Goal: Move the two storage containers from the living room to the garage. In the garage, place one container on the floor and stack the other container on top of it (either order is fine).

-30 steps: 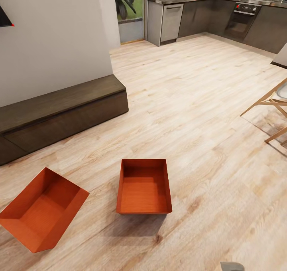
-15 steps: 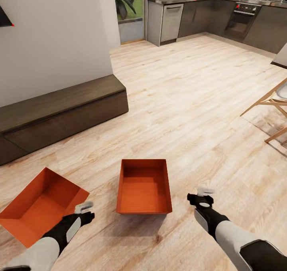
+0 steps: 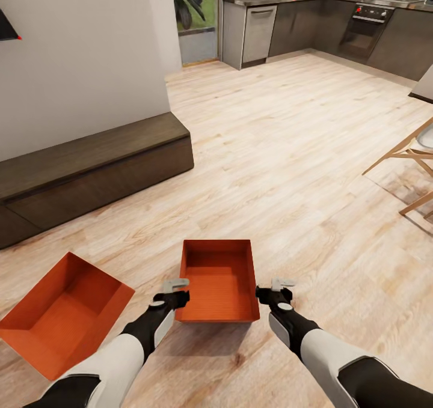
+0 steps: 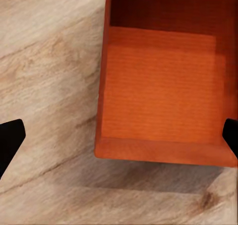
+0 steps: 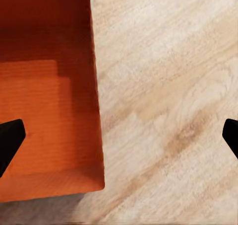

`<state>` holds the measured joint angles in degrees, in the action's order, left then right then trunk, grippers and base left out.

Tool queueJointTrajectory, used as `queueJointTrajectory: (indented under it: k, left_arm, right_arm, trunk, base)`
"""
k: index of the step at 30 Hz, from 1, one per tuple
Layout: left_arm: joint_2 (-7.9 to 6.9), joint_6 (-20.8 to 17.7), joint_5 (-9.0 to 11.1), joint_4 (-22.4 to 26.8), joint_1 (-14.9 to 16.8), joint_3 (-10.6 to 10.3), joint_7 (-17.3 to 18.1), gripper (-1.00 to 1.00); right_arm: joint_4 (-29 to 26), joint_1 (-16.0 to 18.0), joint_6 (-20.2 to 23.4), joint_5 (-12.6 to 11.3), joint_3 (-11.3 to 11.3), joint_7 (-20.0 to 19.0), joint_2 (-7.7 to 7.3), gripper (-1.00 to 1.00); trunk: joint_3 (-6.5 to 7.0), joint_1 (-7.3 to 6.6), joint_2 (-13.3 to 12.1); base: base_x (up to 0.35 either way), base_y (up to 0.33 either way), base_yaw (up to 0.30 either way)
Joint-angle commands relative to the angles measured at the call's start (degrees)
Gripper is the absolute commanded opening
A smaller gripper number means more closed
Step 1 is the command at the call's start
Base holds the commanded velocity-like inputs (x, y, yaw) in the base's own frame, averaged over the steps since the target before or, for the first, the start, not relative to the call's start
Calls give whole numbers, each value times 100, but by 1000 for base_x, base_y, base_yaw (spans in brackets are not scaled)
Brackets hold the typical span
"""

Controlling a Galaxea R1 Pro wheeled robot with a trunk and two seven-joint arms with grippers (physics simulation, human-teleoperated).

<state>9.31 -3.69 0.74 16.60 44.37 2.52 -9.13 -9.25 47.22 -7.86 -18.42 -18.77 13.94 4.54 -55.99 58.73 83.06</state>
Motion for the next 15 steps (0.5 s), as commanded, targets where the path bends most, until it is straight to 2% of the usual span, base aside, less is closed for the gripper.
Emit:
queueJointTrajectory:
  k: [1,7,9,13,15]
  left_arm:
    - [9,-12,-3,10,0,24,-8,100]
    - [16,78,-171,22,1,18,-9,100]
    - [11,104,-458,10,1,14,-10,100]
    - [3,131,-663,8,1,12,-13,100]
    - [1,137,-701,14,1,12,-16,100]
  right_arm:
    - [21,3,-27,-57,-48,-14,8,100]
    - [148,-1,-38,-54,-48,-131,26,100]
    - [229,-2,-40,-55,-48,-145,43,100]
    - [328,-2,-40,-56,-49,-159,126,100]
    - [371,-2,-41,-56,-48,-167,186,100]
  trunk:
    - [-3,0,2]
    - [-3,0,2]
    - [-3,0,2]
    - [-3,0,2]
    - [-3,0,2]
  base:
    - [0,0,0]
    - [0,0,0]
    - [0,0,0]
    - [0,0,0]
    - [0,0,0]
